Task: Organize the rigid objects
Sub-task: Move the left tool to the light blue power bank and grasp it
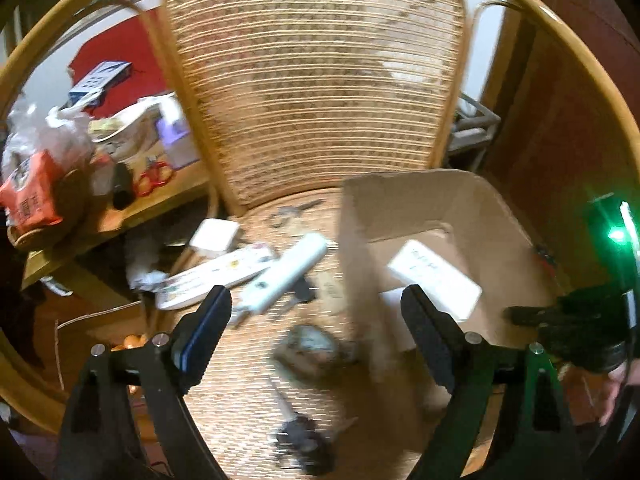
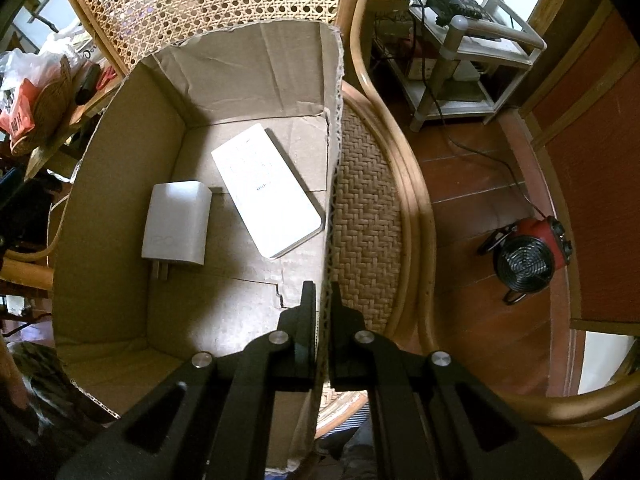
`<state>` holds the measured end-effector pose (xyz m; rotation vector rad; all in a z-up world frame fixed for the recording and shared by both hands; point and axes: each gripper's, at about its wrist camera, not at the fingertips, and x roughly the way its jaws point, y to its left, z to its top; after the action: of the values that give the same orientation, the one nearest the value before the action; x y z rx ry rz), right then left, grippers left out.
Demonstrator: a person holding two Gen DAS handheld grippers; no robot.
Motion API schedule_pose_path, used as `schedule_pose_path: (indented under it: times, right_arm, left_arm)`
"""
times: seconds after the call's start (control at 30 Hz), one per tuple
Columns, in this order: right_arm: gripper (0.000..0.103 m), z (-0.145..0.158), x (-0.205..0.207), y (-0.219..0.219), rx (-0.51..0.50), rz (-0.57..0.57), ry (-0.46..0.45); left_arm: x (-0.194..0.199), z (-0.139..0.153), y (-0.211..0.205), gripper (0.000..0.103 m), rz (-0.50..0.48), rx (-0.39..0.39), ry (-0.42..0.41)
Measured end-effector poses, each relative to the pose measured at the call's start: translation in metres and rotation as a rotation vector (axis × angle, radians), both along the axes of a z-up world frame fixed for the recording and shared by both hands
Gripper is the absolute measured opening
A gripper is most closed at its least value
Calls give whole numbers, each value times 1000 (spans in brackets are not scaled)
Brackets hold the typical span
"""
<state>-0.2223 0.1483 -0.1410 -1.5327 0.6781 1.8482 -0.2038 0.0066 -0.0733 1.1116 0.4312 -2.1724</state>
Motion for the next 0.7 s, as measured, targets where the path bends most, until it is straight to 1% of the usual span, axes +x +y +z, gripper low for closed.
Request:
schedule_pose_path:
  times: [0.1,0.17,0.2,0.27,0.3,0.37,0.43,0.5,0.7]
  right_arm:
    - [6,2,1,2,0,3,1]
    - [6,2,0,3,3,10,-3]
    - [6,2,0,4,3,11,-3]
    - [6,2,0,4,2,15,-3]
    - [6,2,0,3,3,16,-3]
    - [6,2,0,3,4,21,-4]
    - [6,2,1,3,5,25,-4]
    - [6,2,0,3,6,28,-6]
    - [6,2,1,3,4,41,-5]
  left_arm:
    - [17,-7,-18,86,31,-7,-11]
    - [25,-14,-32,86,53,5,-4]
    - [27,-20,-38,86,65,11,-14]
    - [29,-34,-50,85,76,48,-29]
    - [29,-40,-54,85,83,48,-38]
    - [25,-52,-57,85,73,59,-61]
    - [19,-62,-58,85,59,73,-65]
    - [11,-72,-59,85,47,71,-83]
    - [-9,-90,-66,85,39,117,-87]
